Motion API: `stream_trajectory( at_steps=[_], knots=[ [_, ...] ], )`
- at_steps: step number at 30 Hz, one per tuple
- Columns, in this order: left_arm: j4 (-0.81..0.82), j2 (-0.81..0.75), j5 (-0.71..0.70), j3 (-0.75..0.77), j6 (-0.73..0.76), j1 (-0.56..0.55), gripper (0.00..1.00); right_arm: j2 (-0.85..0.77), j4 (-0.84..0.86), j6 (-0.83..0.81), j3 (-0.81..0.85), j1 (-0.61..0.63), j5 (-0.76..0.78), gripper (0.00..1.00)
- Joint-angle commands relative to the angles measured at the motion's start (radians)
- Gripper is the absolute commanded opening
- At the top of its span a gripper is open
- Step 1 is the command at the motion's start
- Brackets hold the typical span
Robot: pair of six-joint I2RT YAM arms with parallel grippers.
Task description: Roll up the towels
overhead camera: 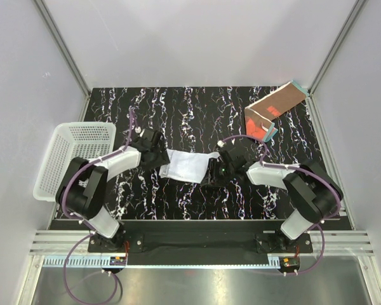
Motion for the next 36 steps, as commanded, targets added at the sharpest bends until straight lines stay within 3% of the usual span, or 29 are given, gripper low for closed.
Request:
stream_trajectory(
  at_steps=[1,2,7,12,13,14,16,19,24,25,28,29,30,34,36],
  knots=[
    [-0.098,-0.085,-0.098,0.008,0.028,0.008,0.74,-0.038,-0.315,-0.067,0.015,0.012,0.139,0.54],
    [-0.109,-0.115,-0.104,0.019,0.029,0.004,0.75,-0.073,-0.337,-0.068,0.029,0.014,0.145,0.64],
    [-0.213,-0.23,-0.185,0.057,0.041,-0.023,0.77,-0.199,-0.475,-0.079,0.116,0.021,0.198,0.82],
    [-0.269,-0.347,-0.441,0.137,0.143,-0.259,0.85,-0.428,-0.576,-0.064,0.152,0.02,0.365,1.0],
    [-0.267,-0.356,-0.51,0.143,0.169,-0.297,0.89,-0.464,-0.581,-0.058,0.146,0.021,0.414,1.0],
    [-0.261,-0.359,-0.544,0.146,0.181,-0.38,0.99,-0.532,-0.584,-0.054,0.143,0.02,0.437,1.0],
    [-0.2,-0.366,-0.587,0.129,0.213,-0.468,0.99,-0.592,-0.586,-0.022,0.118,0.02,0.503,1.0],
    [-0.106,-0.344,-0.465,0.108,0.2,-0.485,0.99,-0.696,-0.59,-0.002,0.09,0.021,0.535,1.0],
    [0.128,-0.381,-0.463,0.001,0.137,-0.571,0.99,-0.894,-0.575,0.073,0.017,0.021,0.578,1.0],
    [0.202,-0.395,-0.407,-0.024,0.083,-0.56,0.99,-0.923,-0.578,0.084,-0.012,0.021,0.595,1.0],
    [0.34,-0.383,-0.165,-0.066,0.158,-0.555,0.99,-1.026,-0.627,0.171,-0.043,0.02,0.659,1.0],
    [0.334,-0.328,-0.14,-0.04,0.166,-0.565,0.99,-1.063,-0.638,0.17,-0.045,0.02,0.666,1.0],
    [0.226,-0.285,-0.132,0.046,0.176,-0.572,0.99,-1.075,-0.655,0.153,-0.046,0.02,0.669,1.0],
    [-0.064,-0.027,-0.337,0.301,0.181,-0.644,0.98,-1.075,-0.693,0.124,-0.042,0.02,0.661,1.0],
    [-0.122,0.074,-0.38,0.385,0.192,-0.703,0.95,-1.054,-0.708,0.113,-0.034,0.02,0.652,1.0]
  ],
)
